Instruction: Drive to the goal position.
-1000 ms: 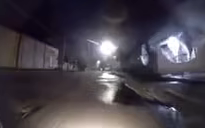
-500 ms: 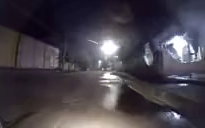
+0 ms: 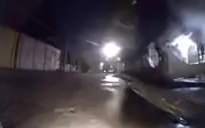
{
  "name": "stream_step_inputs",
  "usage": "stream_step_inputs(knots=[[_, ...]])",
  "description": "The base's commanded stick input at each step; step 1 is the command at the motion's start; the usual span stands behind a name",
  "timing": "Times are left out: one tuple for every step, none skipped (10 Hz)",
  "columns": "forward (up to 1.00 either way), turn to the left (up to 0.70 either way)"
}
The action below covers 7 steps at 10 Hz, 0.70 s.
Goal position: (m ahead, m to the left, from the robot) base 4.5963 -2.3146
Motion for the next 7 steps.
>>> stream_step_inputs(knots=[[0.7,0.0],[0.7,0.0],[0.7,0.0],[0.7,0.0],[0.7,0.0],[0.7,-0.31],[0.7,-0.35]])
